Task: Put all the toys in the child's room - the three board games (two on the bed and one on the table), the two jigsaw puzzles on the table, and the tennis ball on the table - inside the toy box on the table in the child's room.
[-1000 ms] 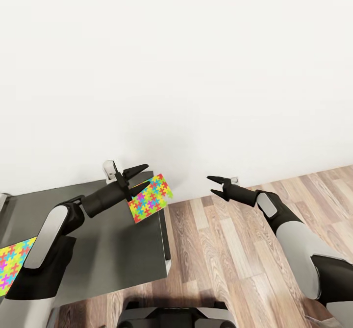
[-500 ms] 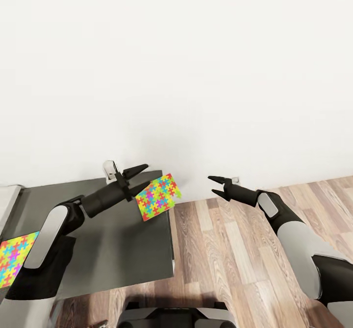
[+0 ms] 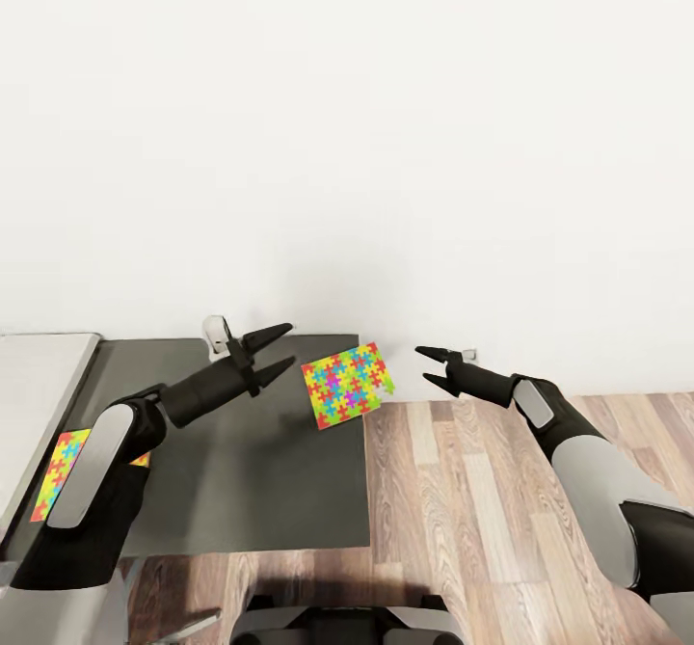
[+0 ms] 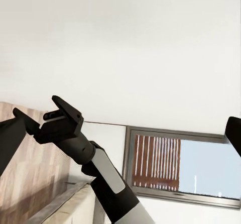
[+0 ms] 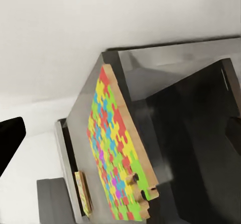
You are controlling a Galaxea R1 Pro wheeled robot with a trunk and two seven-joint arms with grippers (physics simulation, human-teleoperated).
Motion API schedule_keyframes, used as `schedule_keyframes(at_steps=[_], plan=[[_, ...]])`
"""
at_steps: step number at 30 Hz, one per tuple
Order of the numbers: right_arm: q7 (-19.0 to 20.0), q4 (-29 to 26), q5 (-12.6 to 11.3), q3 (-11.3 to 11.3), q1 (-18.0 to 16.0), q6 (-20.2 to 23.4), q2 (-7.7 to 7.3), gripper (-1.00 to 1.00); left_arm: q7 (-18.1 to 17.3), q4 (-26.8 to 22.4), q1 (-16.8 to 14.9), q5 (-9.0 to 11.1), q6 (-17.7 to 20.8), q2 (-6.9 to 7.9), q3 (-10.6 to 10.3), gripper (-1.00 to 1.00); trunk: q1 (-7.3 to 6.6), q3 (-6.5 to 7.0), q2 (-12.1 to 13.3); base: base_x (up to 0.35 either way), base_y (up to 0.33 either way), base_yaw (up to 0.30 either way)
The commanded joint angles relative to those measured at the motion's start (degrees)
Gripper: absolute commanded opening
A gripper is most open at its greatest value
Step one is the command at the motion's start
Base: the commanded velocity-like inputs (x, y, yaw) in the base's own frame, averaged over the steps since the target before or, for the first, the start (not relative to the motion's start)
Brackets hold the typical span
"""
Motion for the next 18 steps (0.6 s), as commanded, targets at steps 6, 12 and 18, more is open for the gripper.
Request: schedule_keyframes(at_steps=[6,12,18], plan=[[0.02,0.09,-0.03,-0.42,-0.02,0.28,-0.55,1.0,0.47,-0.01,-0.05,0.49,0.08,0.05,-0.07,1.0,0.03,-0.05,-0.09,0.0,0.0,0.21],[-0.04,0.15,-0.08,-0.52,-0.02,0.28,-1.13,1.0,0.47,-0.01,-0.05,0.4,0.08,0.06,-0.07,1.0,0.03,-0.04,-0.09,0.0,0.0,0.072],[-0.05,0.19,-0.09,-0.56,-0.02,0.28,-1.48,1.0,0.47,-0.01,-0.05,0.39,0.08,0.02,-0.07,1.0,0.03,-0.04,-0.09,0.0,0.0,0.025]])
